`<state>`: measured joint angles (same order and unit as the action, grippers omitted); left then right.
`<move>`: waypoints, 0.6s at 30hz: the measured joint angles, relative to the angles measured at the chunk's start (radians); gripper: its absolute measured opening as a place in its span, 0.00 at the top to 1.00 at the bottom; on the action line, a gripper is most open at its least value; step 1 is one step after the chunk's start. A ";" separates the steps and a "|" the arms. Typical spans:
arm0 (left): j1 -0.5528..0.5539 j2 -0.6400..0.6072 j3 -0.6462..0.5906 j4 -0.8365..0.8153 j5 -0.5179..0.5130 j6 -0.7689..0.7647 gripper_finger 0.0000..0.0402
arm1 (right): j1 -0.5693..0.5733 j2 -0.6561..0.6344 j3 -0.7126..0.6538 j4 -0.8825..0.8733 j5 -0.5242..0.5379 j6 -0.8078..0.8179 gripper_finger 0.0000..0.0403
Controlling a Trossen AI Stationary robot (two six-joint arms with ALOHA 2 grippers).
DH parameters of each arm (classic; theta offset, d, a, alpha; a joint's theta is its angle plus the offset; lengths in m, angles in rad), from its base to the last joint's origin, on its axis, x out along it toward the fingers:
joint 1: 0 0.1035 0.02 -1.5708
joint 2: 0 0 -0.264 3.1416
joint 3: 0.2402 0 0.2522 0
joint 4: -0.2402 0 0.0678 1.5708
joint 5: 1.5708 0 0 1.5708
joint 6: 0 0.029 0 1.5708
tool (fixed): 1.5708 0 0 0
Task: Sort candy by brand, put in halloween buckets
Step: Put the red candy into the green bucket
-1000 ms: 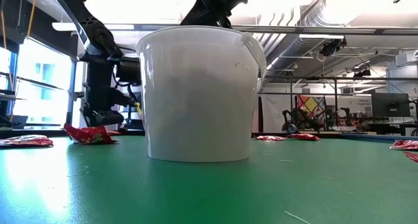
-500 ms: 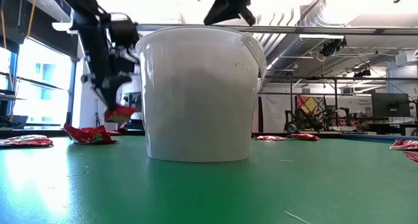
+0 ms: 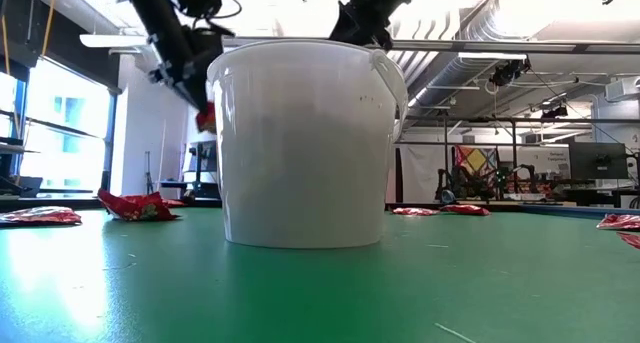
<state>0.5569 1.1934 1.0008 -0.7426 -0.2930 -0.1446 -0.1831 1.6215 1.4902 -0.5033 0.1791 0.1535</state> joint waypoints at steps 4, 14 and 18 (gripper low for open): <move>-0.014 0.041 0.098 -0.025 0.000 0.013 1.00 | -0.062 0.000 0.000 0.017 -0.079 -0.053 1.00; -0.068 0.243 0.339 -0.045 0.035 0.080 1.00 | -0.120 0.000 -0.026 0.068 -0.120 -0.109 1.00; -0.070 0.306 0.418 -0.041 0.080 0.089 1.00 | -0.120 -0.061 -0.214 0.250 -0.135 -0.033 1.00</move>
<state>0.4873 1.4998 1.4189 -0.7835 -0.2128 -0.0554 -0.3028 1.5606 1.2760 -0.2537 0.0437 0.1200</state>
